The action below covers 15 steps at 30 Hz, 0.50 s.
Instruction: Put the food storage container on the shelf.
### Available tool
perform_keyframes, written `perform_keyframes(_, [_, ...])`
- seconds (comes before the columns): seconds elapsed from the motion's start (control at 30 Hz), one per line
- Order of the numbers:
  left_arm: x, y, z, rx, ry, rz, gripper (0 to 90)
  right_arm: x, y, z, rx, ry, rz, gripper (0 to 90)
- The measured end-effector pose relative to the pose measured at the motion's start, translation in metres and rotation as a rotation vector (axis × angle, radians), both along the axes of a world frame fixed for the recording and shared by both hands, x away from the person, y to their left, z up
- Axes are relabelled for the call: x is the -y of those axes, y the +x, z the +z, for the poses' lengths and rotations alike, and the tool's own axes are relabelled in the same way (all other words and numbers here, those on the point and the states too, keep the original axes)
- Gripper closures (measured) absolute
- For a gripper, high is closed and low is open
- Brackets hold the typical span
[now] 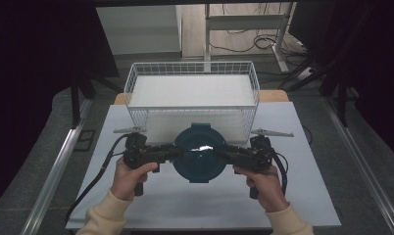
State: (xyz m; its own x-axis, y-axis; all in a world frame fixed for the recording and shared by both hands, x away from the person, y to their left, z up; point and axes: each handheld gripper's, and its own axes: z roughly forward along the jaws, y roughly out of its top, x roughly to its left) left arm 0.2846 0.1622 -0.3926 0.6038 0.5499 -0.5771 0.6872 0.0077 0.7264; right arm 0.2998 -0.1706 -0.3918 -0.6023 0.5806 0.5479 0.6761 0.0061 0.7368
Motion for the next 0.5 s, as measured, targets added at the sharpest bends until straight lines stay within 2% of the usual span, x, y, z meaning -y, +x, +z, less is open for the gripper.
perform_keyframes(0.07, [-0.001,0.003,0.007,0.008,-0.005,0.001,47.6,-0.002,0.004,0.012,0.025,-0.007,-0.002,38.7])
perform_keyframes(0.23, [-0.003,0.011,0.023,0.034,-0.006,0.005,47.5,-0.003,0.009,0.025,0.038,-0.007,0.000,38.8])
perform_keyframes(0.5, [-0.002,0.027,0.047,0.049,-0.011,0.007,47.4,-0.003,0.022,0.048,0.059,0.000,-0.008,39.0])
